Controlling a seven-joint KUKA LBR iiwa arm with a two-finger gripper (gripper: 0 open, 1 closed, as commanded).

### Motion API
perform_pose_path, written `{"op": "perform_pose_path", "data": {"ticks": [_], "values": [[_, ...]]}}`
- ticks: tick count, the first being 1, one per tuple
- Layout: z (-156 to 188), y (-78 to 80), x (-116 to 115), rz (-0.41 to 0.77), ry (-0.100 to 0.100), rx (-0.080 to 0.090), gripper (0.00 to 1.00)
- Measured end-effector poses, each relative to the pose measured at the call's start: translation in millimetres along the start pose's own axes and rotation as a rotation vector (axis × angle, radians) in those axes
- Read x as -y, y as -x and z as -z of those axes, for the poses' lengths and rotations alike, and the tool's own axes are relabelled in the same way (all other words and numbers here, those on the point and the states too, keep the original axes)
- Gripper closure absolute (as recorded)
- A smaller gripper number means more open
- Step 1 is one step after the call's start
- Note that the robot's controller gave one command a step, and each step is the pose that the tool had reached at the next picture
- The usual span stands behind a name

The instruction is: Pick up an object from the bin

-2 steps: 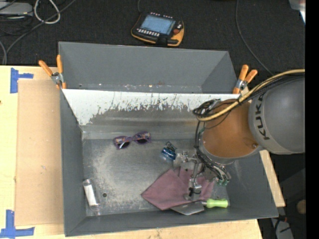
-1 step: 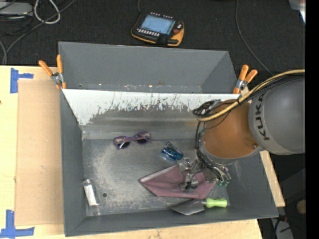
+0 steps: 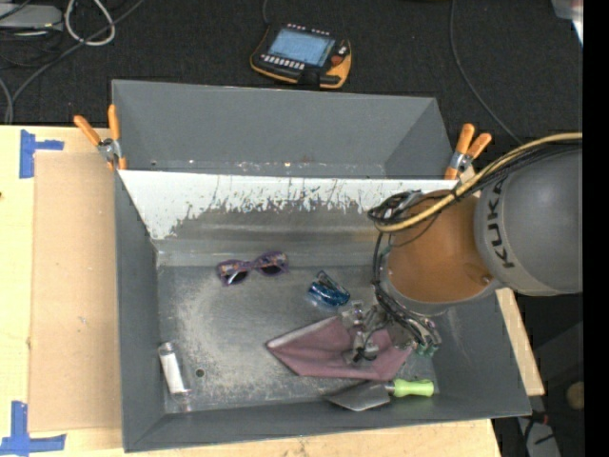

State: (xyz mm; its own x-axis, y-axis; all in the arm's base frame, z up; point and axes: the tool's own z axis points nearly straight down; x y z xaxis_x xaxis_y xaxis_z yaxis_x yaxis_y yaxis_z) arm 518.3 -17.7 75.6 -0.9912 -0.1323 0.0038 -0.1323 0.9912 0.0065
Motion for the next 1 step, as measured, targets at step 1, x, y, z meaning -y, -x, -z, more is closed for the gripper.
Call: {"op": "perform_pose_path", "data": {"ticks": [1], "values": [[4.2,-2.3,4.3,-0.008,0.001,-0.001,1.0]]}}
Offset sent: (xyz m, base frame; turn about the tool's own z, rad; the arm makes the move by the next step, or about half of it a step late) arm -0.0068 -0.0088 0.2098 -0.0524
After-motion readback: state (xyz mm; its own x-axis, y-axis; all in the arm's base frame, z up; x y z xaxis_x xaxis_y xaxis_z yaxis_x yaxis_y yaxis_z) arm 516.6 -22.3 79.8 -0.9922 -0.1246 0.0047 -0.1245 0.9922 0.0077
